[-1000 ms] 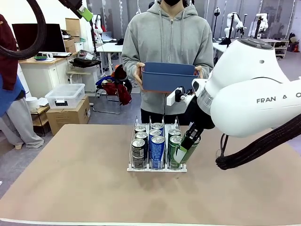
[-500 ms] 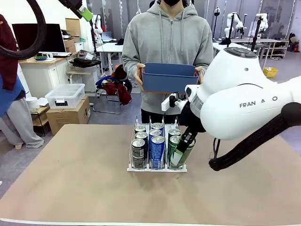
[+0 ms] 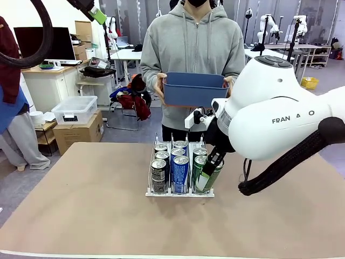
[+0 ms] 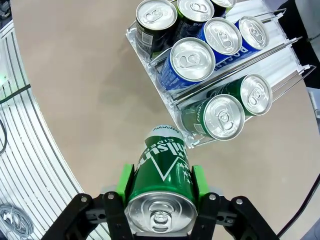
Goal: Fill the beverage cans into the dispenser.
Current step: Place the picked Sprite in the line of the Automatic Can Dispenser with the same cans.
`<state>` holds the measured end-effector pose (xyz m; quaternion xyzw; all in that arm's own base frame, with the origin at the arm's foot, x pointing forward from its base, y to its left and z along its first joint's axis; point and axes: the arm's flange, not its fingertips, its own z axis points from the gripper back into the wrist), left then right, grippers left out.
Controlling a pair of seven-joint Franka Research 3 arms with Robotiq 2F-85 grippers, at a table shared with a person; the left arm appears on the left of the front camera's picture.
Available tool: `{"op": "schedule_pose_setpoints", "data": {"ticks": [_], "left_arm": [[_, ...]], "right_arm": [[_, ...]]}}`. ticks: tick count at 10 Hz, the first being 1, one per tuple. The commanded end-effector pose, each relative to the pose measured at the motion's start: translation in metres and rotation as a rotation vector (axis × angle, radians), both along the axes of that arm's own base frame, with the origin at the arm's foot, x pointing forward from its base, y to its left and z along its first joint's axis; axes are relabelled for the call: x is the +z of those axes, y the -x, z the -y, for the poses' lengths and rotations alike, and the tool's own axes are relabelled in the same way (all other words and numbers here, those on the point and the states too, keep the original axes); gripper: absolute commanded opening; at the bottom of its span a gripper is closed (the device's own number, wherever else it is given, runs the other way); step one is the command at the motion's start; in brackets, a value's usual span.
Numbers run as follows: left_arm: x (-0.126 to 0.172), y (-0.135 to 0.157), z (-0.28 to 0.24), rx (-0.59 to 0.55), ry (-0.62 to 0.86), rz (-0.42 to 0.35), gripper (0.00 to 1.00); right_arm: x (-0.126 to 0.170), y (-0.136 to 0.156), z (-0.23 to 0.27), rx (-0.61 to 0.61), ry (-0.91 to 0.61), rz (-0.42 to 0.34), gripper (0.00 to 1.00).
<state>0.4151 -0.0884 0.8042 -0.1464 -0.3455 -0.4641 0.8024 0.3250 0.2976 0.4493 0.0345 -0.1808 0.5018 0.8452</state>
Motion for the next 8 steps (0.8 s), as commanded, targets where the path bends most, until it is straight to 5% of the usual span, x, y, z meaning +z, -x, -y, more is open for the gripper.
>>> {"op": "schedule_pose_setpoints", "data": {"ticks": [1, 8], "left_arm": [[-0.002, 0.002, -0.003, -0.016, 0.008, -0.003, 1.0], [-0.002, 0.002, -0.003, -0.016, 0.008, -0.003, 1.0]], "right_arm": [[-0.004, -0.018, -0.009, -0.031, -0.017, 0.033, 0.58], [-0.003, -0.076, -0.018, -0.093, 0.018, 0.06, 0.58]]}}
